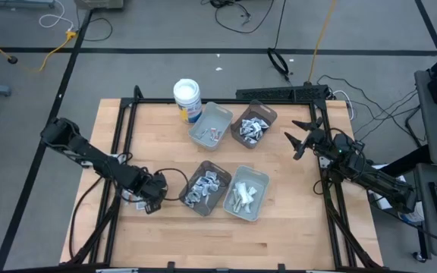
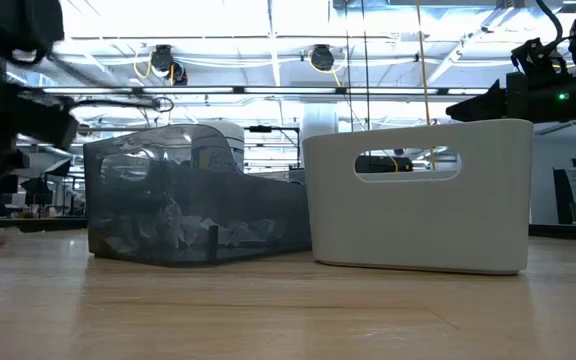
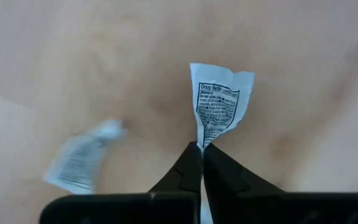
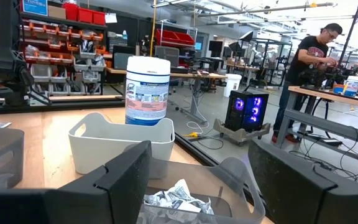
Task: Pick & Place First Aid Supplies
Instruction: Put the orange ointment pack into the top gray bin
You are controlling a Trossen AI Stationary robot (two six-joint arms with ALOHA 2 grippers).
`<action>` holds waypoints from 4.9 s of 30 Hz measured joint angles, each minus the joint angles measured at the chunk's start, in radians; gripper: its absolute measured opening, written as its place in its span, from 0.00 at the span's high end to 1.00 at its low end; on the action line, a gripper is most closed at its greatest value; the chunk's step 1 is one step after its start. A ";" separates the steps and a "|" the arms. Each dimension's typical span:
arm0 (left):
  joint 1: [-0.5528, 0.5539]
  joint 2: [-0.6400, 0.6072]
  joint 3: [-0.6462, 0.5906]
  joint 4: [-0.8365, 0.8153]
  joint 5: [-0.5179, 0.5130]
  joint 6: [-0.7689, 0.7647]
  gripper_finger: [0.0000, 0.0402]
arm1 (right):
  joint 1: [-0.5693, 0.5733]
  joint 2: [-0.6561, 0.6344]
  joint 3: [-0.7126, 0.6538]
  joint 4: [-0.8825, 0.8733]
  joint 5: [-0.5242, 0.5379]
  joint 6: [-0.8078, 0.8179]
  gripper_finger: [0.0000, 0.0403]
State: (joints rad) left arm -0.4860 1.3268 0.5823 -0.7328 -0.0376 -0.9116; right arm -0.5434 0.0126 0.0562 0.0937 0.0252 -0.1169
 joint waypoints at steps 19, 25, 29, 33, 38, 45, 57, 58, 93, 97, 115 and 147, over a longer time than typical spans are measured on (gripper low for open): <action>0.200 -0.130 0.283 -0.383 0.150 0.004 0.99 | 0.000 0.000 0.000 0.000 0.000 0.000 0.35; 0.283 -0.105 0.366 -0.410 0.180 0.003 0.99 | 0.000 0.000 0.000 0.000 0.000 0.000 0.35; 0.402 -0.020 0.438 -0.460 0.180 0.046 0.99 | 0.000 0.000 0.000 0.000 0.000 0.000 0.35; 0.514 0.072 0.526 -0.485 0.194 0.126 1.00 | 0.000 0.000 0.000 0.000 0.000 0.000 0.35; 0.637 0.214 0.675 -0.505 0.199 0.227 1.00 | 0.000 0.000 0.000 0.000 0.000 0.000 0.35; 0.792 0.420 0.915 -0.505 0.198 0.317 1.00 | 0.000 0.000 0.000 0.000 0.000 0.000 0.35; 0.933 0.664 1.240 -0.554 0.220 0.422 1.00 | 0.000 0.000 0.000 0.000 0.000 0.000 0.35; 0.939 0.674 1.252 -0.554 0.221 0.425 1.00 | 0.000 0.000 0.000 0.000 0.000 0.000 0.35; 0.894 0.812 1.261 -0.444 0.090 0.301 0.53 | 0.000 0.000 0.000 0.000 0.000 0.000 0.35; 0.894 0.812 1.261 -0.440 0.096 0.308 0.40 | 0.000 0.000 0.000 0.000 0.000 0.000 0.35; 0.888 0.699 1.260 -0.546 0.118 0.923 0.36 | 0.000 0.000 0.000 0.000 0.000 0.000 0.35; 0.540 -0.100 0.255 -0.393 0.104 1.023 0.16 | 0.000 0.000 0.000 0.000 0.000 0.000 0.35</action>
State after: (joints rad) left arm 0.0538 1.2272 0.8369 -1.1259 0.0666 0.1113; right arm -0.5434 0.0124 0.0562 0.0940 0.0254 -0.1169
